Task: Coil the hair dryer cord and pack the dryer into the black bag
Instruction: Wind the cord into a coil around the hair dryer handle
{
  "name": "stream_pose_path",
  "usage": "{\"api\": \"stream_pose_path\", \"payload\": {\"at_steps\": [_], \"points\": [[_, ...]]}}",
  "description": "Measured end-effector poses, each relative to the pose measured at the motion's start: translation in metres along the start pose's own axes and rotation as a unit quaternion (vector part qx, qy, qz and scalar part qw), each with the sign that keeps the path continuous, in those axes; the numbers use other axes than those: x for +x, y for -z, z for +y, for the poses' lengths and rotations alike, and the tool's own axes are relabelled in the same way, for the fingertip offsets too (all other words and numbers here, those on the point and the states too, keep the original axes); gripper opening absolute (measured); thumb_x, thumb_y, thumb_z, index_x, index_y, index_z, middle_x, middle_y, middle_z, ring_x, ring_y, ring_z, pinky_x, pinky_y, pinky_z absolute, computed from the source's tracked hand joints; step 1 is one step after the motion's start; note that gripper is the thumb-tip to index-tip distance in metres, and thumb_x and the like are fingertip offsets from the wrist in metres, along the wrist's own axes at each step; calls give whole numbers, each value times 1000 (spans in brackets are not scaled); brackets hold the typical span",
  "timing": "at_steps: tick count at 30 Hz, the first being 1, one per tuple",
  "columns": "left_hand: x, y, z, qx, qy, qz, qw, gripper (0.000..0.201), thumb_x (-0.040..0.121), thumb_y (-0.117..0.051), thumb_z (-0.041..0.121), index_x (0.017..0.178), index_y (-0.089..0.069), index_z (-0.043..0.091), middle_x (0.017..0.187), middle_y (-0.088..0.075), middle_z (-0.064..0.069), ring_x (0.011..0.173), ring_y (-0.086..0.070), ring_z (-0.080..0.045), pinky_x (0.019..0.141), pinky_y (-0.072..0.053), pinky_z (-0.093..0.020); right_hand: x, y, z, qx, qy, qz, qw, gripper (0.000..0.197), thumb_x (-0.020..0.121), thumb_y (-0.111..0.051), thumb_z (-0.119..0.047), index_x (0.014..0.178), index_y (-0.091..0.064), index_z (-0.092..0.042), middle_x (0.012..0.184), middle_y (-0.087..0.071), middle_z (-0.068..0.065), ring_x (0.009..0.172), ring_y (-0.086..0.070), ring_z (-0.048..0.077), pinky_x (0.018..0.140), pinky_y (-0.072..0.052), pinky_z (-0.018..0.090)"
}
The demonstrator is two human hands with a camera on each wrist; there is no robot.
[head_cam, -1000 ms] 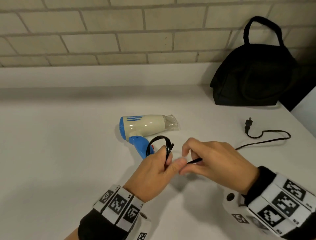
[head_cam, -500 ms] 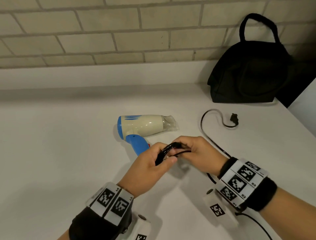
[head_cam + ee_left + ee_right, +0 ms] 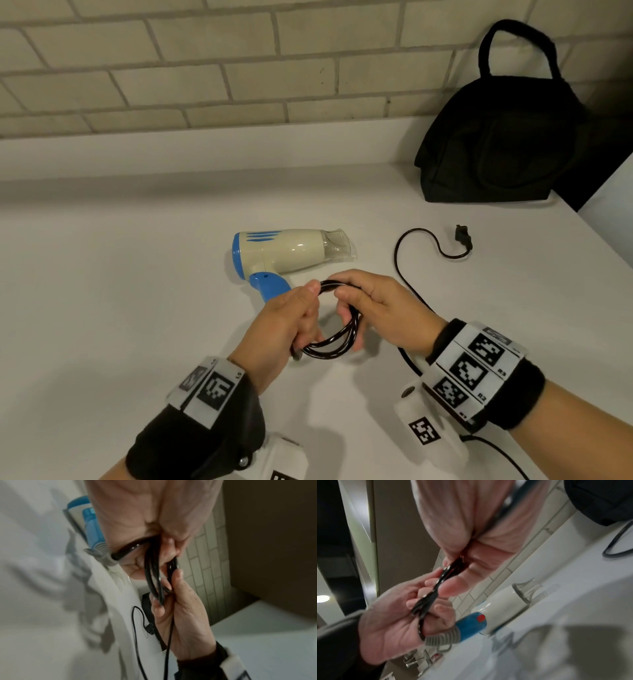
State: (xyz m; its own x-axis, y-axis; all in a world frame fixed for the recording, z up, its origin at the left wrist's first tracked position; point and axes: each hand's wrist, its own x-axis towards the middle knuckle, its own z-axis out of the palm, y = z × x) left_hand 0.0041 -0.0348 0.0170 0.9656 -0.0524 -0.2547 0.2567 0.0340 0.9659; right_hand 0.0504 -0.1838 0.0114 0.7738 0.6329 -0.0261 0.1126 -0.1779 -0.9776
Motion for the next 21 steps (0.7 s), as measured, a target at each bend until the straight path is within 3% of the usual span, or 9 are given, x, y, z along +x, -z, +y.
{"api": "stream_pose_path", "payload": {"at_steps": [3, 5, 8, 11, 13, 15, 17, 19, 21], "points": [[1, -3, 6, -120, 36, -23, 992, 34, 73, -45, 40, 53, -32, 17, 36, -23, 12, 33, -21, -6, 63, -39, -25, 6, -3, 2, -40, 15, 43, 998, 19, 96, -37, -18, 89, -53, -24, 58, -48, -5, 36, -46, 13, 39, -41, 20], [2, -5, 5, -184, 52, -30, 981, 31, 74, -47, 38, 55, -40, 15, 35, -26, 11, 29, -23, -4, 64, -39, -26, 9, -6, 7, -78, 31, 82, 993, 20, 96, -35, -21, 89, -54, -19, 56, -45, -7, 36, -44, 7, 40, -36, 14], [3, -7, 2, -242, 59, -17, 968, 29, 75, -47, 38, 60, -48, 13, 33, -29, 10, 25, -25, -3, 51, -44, -21, 10, -12, 14, -164, 88, 123, 975, 29, 92, -33, -25, 94, -55, -6, 55, -42, -14, 52, -50, -3, 53, -36, 7], [3, -5, 3, -264, 49, -13, 963, 31, 74, -47, 40, 59, -50, 13, 32, -29, 10, 22, -22, -2, 37, -36, -16, 12, -15, 13, -207, 126, 140, 960, 32, 88, -33, -22, 100, -53, 1, 58, -39, -20, 55, -51, -7, 56, -36, 5], [3, -5, 6, -257, 44, -9, 966, 31, 73, -48, 40, 56, -49, 15, 32, -28, 10, 22, -20, -2, 34, -29, -16, 12, -16, 8, -241, 133, 134, 952, 36, 89, -31, -25, 104, -51, 2, 58, -44, -11, 51, -48, 4, 56, -38, 13], [2, -5, 8, -247, 44, 0, 968, 31, 72, -49, 41, 54, -46, 16, 33, -27, 10, 25, -19, -2, 33, -25, -17, 11, -17, 5, -269, 132, 116, 947, 33, 93, -32, -24, 108, -48, 1, 65, -50, 5, 57, -47, 19, 58, -40, 26], [1, -5, 7, -243, 51, 13, 968, 33, 73, -49, 42, 52, -44, 17, 34, -26, 8, 26, -19, -3, 33, -23, -17, 11, -17, 4, -273, 106, 99, 951, 28, 96, -35, -20, 110, -46, 1, 71, -52, 11, 64, -49, 25, 65, -42, 38], [0, -6, 4, -230, 64, 27, 971, 36, 80, -46, 41, 53, -41, 17, 34, -26, 7, 27, -18, -3, 34, -21, -18, 13, -17, 1, -252, 85, 80, 961, 27, 95, -37, -23, 110, -47, -2, 73, -54, 10, 67, -51, 24, 67, -43, 33], [0, -4, 2, -230, 68, 49, 970, 40, 88, -40, 38, 54, -38, 17, 34, -25, 8, 26, -17, -3, 33, -19, -18, 14, -9, 0, -225, 47, 43, 972, 27, 92, -43, -30, 110, -48, -10, 70, -59, 6, 64, -55, 15, 65, -43, 25]]}}
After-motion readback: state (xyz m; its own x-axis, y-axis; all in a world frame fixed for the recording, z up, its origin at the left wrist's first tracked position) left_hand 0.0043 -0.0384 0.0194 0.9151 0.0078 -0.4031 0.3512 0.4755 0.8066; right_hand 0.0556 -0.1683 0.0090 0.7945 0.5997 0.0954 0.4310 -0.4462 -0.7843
